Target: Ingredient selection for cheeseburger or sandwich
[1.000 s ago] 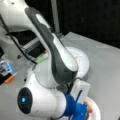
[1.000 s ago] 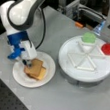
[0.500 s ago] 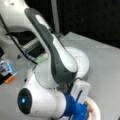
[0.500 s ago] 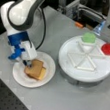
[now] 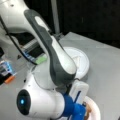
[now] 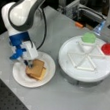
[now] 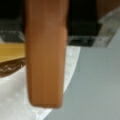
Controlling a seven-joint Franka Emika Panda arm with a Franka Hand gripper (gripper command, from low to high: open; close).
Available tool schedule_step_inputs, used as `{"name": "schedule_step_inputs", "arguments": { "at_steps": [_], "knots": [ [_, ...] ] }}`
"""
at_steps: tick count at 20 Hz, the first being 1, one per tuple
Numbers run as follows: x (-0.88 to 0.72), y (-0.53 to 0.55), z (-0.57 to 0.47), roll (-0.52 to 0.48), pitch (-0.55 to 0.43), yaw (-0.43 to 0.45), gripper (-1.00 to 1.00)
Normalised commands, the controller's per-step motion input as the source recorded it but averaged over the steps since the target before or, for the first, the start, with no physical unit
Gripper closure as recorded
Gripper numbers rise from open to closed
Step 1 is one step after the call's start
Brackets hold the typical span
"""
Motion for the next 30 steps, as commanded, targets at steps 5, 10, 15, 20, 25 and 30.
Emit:
{"name": "schedule_step_inputs", "arguments": {
  "at_steps": [5, 10, 15, 20, 25, 30],
  "knots": [
    [-0.09, -0.01, -0.09, 0.107, -0.180, -0.100, -1.00],
    [-0.09, 0.00, -0.10, 0.085, -0.177, -0.101, -1.00],
    [-0.11, -0.02, -0.09, 0.085, -0.168, -0.085, -1.00],
    [-0.11, -0.03, -0.05, 0.061, -0.150, -0.067, -1.00],
    [-0.10, 0.03, 0.08, 0.015, -0.093, -0.049, -1.00],
    [-0.11, 0.11, 0.29, -0.062, -0.003, -0.031, -1.00]
  ]
}}
